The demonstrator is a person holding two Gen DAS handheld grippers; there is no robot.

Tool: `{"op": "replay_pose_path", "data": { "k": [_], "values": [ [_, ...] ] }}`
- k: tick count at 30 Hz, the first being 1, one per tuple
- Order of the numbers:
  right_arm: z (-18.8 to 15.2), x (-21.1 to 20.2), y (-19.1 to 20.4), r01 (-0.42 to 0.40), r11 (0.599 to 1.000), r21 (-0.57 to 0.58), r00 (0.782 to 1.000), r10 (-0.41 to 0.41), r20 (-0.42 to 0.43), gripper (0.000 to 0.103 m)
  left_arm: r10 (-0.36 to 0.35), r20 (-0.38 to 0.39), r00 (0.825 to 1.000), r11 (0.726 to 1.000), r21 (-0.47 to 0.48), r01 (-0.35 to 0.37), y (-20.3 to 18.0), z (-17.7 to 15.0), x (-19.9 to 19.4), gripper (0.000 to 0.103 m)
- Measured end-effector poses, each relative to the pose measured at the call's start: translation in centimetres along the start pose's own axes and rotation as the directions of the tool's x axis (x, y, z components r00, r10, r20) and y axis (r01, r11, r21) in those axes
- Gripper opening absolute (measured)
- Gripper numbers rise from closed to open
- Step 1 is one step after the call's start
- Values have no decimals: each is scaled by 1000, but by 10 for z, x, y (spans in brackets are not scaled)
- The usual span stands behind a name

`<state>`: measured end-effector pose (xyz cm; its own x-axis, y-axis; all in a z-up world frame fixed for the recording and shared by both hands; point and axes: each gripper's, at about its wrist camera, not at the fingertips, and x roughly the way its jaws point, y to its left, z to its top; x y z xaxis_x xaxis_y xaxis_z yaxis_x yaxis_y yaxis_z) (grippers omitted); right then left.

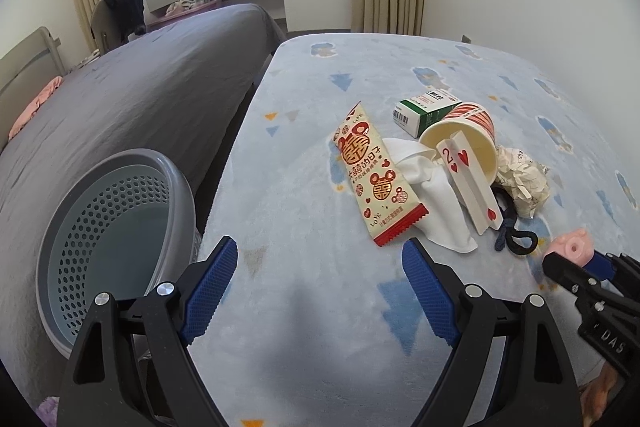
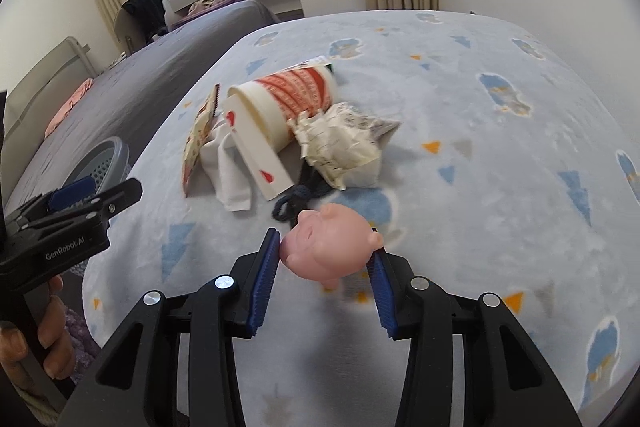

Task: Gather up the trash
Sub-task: 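Grasp the pink pig toy with the right tool, then grasp the red-white snack wrapper with the left tool while the right tool holds the pig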

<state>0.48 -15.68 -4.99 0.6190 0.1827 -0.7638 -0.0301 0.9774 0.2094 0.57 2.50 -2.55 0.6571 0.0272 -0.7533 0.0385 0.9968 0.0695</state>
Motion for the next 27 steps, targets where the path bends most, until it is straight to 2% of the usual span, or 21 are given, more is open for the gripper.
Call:
{"op": "replay_pose_path", "data": {
  "k": [9, 20, 27],
  "values": [
    [6, -12, -18, 5, 999, 39, 999, -7, 31, 42, -5, -32, 999, 1000, 10, 5, -7, 15, 5, 83],
    [13, -8, -19, -31, 999, 45, 999, 30, 22, 42, -14, -98, 995, 1000, -11, 13, -11, 48, 46, 83],
    [14, -1, -19, -42, 998, 51, 999, 42, -1, 42, -15, -114, 993, 1000, -1, 15, -18, 50, 68, 83]
  ]
}}
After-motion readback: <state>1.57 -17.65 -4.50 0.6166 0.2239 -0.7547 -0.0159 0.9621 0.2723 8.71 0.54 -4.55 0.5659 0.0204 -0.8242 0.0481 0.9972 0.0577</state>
